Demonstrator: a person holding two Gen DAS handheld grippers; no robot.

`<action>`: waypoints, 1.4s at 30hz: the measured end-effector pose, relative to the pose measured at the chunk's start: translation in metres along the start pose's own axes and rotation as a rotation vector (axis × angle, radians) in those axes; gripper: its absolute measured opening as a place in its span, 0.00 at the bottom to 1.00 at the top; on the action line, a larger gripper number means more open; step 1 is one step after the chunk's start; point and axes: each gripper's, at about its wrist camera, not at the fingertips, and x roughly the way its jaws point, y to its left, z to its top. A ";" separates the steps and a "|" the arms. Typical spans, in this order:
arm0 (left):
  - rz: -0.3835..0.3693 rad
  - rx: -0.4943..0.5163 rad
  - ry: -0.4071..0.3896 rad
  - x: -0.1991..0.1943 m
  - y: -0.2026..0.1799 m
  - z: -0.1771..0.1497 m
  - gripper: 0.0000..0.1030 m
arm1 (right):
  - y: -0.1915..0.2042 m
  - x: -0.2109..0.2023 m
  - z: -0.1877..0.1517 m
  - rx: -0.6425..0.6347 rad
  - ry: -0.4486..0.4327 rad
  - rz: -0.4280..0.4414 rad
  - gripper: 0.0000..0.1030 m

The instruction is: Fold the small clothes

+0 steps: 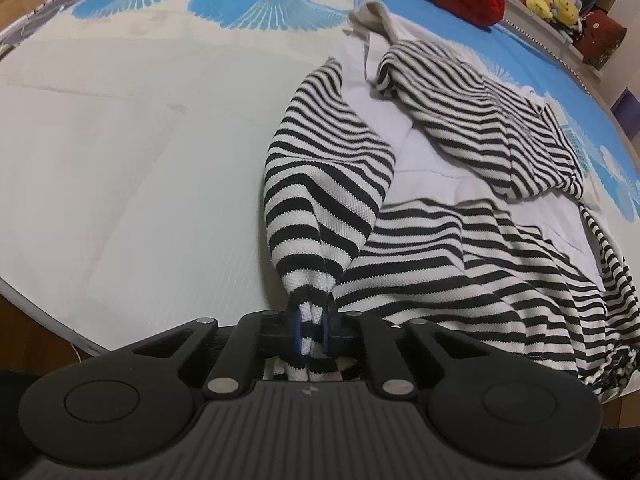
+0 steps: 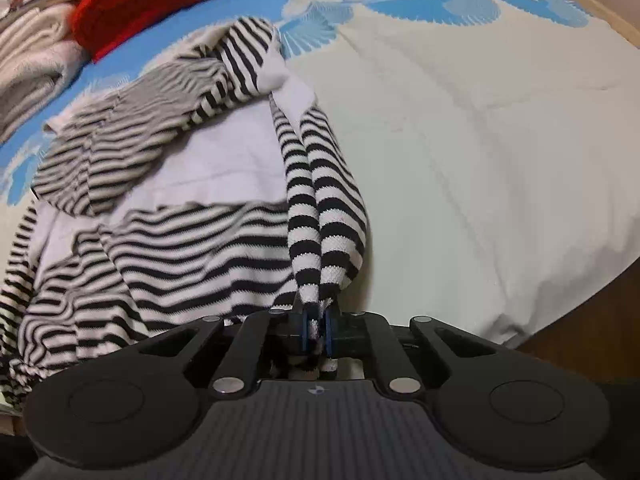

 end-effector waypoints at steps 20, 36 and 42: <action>-0.229 0.086 -0.212 -0.156 0.008 0.012 0.08 | -0.011 -0.141 0.018 -0.043 -0.272 0.269 0.05; -0.311 0.117 -0.101 -0.064 0.008 0.130 0.08 | 0.000 -0.099 0.109 -0.045 -0.262 0.341 0.05; -0.255 0.182 -0.048 0.018 -0.001 0.157 0.09 | 0.017 -0.001 0.146 -0.109 -0.162 0.218 0.05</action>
